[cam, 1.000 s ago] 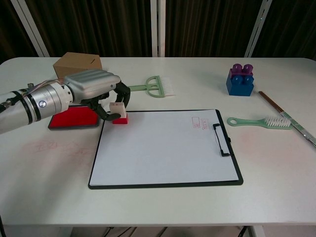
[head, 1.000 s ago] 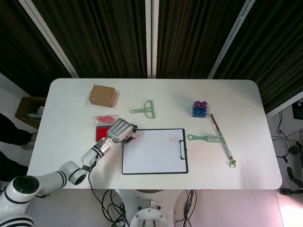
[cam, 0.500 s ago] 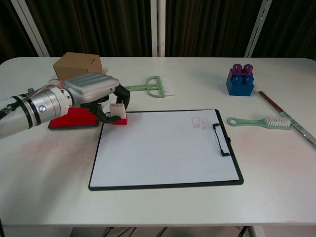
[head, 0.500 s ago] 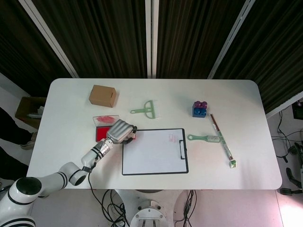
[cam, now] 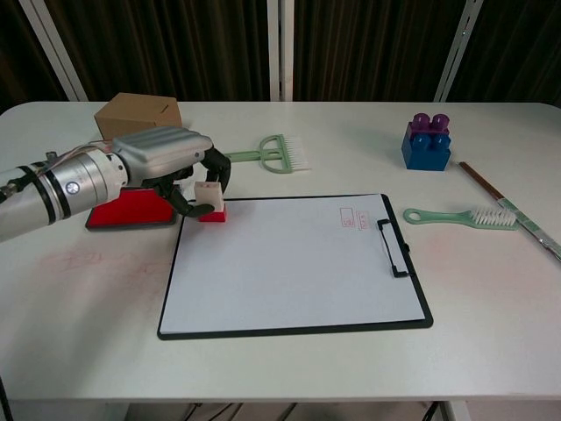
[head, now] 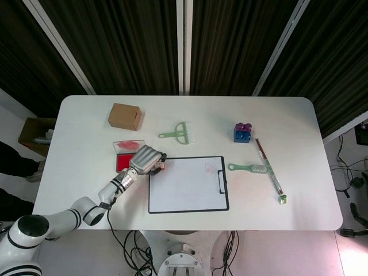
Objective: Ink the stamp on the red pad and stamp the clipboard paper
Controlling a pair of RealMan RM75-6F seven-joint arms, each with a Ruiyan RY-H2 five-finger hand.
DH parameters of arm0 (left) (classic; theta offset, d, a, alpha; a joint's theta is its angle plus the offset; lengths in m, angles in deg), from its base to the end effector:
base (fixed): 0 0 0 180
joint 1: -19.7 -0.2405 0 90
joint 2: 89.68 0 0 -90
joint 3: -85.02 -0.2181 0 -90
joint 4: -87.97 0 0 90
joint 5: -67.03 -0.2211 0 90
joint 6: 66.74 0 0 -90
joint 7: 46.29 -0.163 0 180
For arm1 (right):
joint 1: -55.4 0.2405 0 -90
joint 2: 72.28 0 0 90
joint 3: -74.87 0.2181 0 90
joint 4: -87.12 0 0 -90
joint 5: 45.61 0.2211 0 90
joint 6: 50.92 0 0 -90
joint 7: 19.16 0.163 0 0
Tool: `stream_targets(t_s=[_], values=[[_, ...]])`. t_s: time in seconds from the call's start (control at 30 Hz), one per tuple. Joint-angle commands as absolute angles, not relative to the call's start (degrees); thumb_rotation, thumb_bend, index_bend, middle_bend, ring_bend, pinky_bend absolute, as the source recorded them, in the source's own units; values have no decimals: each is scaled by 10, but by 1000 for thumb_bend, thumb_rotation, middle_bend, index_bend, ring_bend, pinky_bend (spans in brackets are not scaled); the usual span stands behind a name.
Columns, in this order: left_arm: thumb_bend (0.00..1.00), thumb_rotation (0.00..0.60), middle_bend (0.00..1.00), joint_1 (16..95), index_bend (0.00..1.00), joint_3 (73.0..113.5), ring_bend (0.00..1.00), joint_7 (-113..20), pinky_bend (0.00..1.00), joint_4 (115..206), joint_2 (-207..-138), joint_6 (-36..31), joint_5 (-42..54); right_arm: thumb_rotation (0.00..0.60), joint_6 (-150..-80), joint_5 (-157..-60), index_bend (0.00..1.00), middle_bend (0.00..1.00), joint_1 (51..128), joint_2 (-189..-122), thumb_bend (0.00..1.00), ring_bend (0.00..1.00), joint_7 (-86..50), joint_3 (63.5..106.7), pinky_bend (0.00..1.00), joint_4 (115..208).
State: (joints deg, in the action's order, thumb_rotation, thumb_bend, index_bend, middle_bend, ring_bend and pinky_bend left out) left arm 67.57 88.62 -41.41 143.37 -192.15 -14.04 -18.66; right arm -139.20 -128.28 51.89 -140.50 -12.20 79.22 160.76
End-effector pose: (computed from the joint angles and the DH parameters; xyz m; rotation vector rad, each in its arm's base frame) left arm -0.1233 0.3528 -0.0908 -2.1076 -0.8018 -0.9959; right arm -0.3639 -0.1551 0.1685 1.2300 -0.8346 0.7226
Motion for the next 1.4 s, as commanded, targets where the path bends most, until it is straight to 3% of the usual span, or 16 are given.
stream_targets(t_s=[0.03, 0.3, 0.57, 0.87, 1.4], values=[[432, 600, 722, 674, 710, 904, 1000, -407, 1000, 1485, -1888, -123, -181, 600, -1393, -1283, 0, 0, 519, -1405, 292, 0, -120, 793, 0, 1607], [425, 600, 722, 647, 710, 905, 1000, -447, 1000, 1629, -1798, -95, -170, 600, -1390, -1286, 0, 0, 523, -1408, 292, 0, -118, 793, 0, 1604], [422, 600, 722, 574, 708, 850, 1000, -496, 1000, 1695, -1747, -28, -185, 600, -1389, -1292, 0, 0, 527, -1413, 292, 0, -118, 791, 0, 1603], [422, 600, 721, 499, 706, 796, 1000, -465, 1000, 1653, -1746, 17, -201, 600, -1380, -1290, 0, 0, 530, -1416, 291, 0, -123, 790, 0, 1598], [418, 600, 695, 470, 670, 795, 1000, -431, 1000, 1554, -1796, 23, -223, 600, -1393, -1293, 0, 0, 525, -1407, 295, 0, -143, 788, 0, 1621]])
